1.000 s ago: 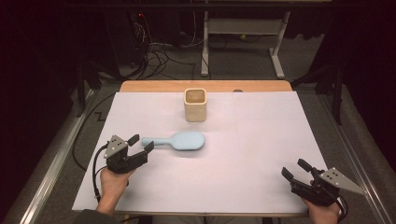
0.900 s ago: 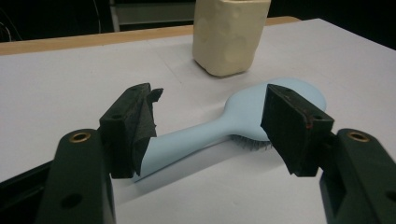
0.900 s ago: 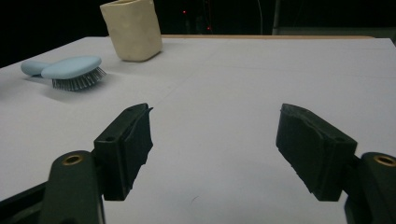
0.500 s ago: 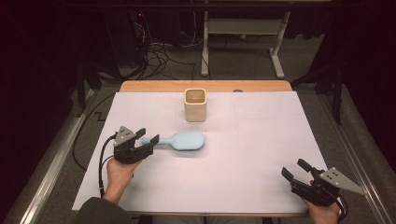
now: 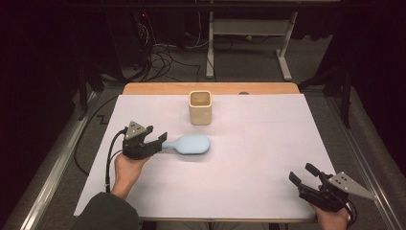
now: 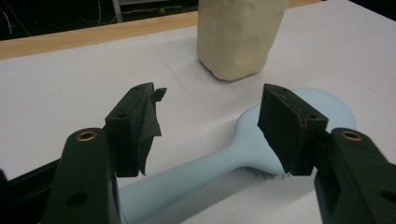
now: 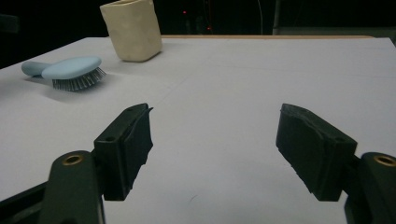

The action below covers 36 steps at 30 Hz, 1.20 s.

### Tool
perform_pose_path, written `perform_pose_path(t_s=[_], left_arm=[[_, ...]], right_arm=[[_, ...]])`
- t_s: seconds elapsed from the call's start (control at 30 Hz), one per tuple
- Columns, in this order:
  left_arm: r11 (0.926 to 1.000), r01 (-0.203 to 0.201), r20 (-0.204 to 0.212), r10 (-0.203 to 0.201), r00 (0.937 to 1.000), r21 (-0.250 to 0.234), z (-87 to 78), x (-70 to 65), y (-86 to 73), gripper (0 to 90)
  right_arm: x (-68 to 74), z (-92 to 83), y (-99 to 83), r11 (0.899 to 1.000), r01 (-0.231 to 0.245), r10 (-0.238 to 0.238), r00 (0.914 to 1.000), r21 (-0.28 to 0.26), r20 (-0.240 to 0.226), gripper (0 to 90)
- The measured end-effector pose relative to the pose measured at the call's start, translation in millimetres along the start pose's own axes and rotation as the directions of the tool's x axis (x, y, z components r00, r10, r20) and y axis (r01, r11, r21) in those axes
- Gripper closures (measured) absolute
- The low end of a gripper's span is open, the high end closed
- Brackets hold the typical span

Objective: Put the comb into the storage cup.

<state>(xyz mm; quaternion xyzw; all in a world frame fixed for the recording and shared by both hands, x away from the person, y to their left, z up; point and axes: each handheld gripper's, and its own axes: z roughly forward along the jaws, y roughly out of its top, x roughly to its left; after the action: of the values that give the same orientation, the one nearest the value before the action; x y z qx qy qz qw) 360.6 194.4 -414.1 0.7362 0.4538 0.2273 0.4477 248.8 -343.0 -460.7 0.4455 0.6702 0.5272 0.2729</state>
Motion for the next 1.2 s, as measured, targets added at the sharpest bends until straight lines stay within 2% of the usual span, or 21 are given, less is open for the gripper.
perform_pose_path(t_s=[0.17,0.23,0.33,0.47,0.63,0.67,0.77,0.8,0.9,0.93,1.0,1.1,1.17,1.2], left_arm=[[0.9982,0.018,0.012,-0.019,0.9997,0.057,6.5,1.2,9.9,39.3],[0.9963,0.021,0.009,-0.022,0.9997,0.084,8.6,1.0,14.6,39.3],[0.9912,0.031,0.028,-0.035,0.999,0.129,10.8,0.4,24.0,39.3],[0.9813,0.037,0.038,-0.045,0.9982,0.189,14.8,0.3,35.7,41.0],[0.9658,0.022,0.03,-0.03,0.9991,0.259,22.6,2.0,46.2,42.8],[0.962,0.008,0.021,-0.014,0.9997,0.273,24.9,2.0,48.4,43.1],[0.9552,0.002,0.016,-0.007,0.9999,0.296,29.4,4.2,51.3,44.5],[0.9545,-0.009,0.034,-0.001,0.9994,0.298,30.2,5.7,50.9,44.8],[0.942,-0.029,0.034,0.019,0.9992,0.334,34.9,8.0,48.5,45.6],[0.9357,-0.039,0.026,0.032,0.9991,0.351,37.3,8.6,47.0,45.6],[0.9282,-0.039,0.014,0.036,0.9992,0.37,40.3,10.3,45.8,46.3],[0.9218,-0.03,-0.003,0.034,0.9994,0.387,43.0,11.3,45.4,50.0],[0.9102,-0.019,-0.004,0.022,0.9997,0.414,45.9,11.2,45.3,51.1],[0.8996,-0.019,-0.003,0.022,0.9997,0.436,48.3,11.1,44.8,51.7]], right_arm=[[0.7,-0.7,0.2,1.0,0.003,-0.003,1.0,-0.004,-0.001,26.9],[0.5,-0.3,0.1,1.0,0.002,-0.002,1.0,-0.002,-0.003,26.9],[0.6,-0.2,0.1,1.0,0.003,-0.003,1.0,-0.001,-0.004,26.9],[0.5,-0.3,0.2,1.0,0.001,-0.001,1.0,-0.001,-0.005,26.9],[0.7,-0.3,0.2,1.0,0.002,-0.002,1.0,-0.002,-0.006,26.9],[0.7,-0.3,0.2,1.0,0.002,-0.002,1.0,-0.002,-0.006,26.9],[0.5,0.0,0.1,1.0,0.003,-0.003,1.0,0.0,-0.005,27.1],[0.5,0.1,0.0,1.0,0.003,-0.003,1.0,0.004,-0.003,27.5],[0.3,0.9,-0.4,1.0,0.014,-0.014,0.9999,0.021,0.009,28.3],[0.2,1.0,-0.4,1.0,0.015,-0.015,0.9999,0.021,0.008,28.3],[0.3,0.4,-0.3,1.0,0.013,-0.013,0.9999,0.016,0.003,28.4],[0.4,0.4,-0.2,1.0,0.01,-0.01,0.9999,0.01,0.002,28.3],[0.5,0.3,-0.2,1.0,0.01,-0.01,1.0,0.009,0.001,28.3],[0.5,0.2,-0.1,1.0,0.01,-0.01,0.9999,0.007,0.001,28.3]])
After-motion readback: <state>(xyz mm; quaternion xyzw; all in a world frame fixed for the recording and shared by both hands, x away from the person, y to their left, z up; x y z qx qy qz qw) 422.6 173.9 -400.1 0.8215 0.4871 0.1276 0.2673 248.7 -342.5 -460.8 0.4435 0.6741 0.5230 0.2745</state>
